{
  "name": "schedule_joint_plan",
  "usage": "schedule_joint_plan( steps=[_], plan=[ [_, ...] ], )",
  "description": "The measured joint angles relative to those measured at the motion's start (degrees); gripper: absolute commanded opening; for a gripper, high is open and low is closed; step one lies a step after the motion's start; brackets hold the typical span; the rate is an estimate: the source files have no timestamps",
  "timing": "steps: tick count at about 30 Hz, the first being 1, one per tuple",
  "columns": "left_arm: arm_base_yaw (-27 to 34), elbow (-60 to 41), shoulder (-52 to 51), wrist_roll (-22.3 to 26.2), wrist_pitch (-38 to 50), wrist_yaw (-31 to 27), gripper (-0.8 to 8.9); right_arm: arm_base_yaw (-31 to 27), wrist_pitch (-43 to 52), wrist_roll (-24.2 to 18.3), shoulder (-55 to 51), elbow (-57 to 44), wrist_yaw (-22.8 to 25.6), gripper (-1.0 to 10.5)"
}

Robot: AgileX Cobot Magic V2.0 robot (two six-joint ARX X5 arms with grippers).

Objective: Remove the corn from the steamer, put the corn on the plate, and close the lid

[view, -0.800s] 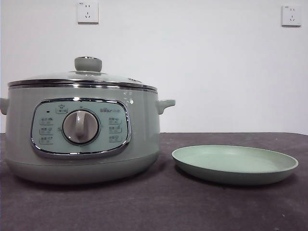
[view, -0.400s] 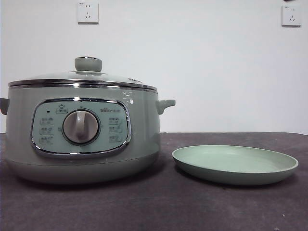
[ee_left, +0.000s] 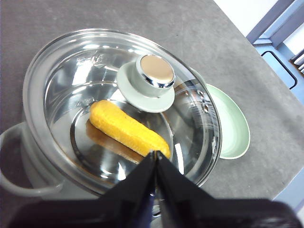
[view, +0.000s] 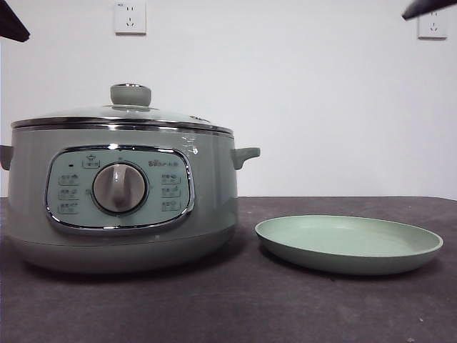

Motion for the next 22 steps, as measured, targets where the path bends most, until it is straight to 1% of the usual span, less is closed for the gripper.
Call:
schedule_joint_plan(
  steps=[2, 3, 8, 13, 17, 22],
  plan=[
    [0.0, 0.0, 0.2, 0.2, 0.3, -0.3, 3.9, 0.0, 0.0, -0.3, 0.0, 0.0, 0.0, 4.1],
    [0.0, 0.0, 0.2, 0.2, 0.8, -0.7, 4.18, 0.0, 0.0, -0.4, -0.1, 0.0, 0.0, 4.1],
    [-0.4, 0.1, 0.8, -0.1, 7.0, -2.1, 4.1, 0.0, 0.0, -0.5, -0.1, 0.0, 0.0, 4.1],
    [-3.6, 0.4, 4.4, -1.7, 13.0, -2.6, 4.04, 0.0, 0.0, -0.4, -0.1, 0.0, 0.0, 4.1],
    [-7.3, 3.6, 9.9, -1.6, 13.2, -6.9, 4.04, 0.0, 0.0, -0.4, -0.1, 0.0, 0.0, 4.1],
    [-11.2, 9.0, 17.3, 0.6, 12.8, -12.4, 4.04, 0.0, -0.1, -0.4, -0.1, 0.0, 0.1, 4.1]
  ],
)
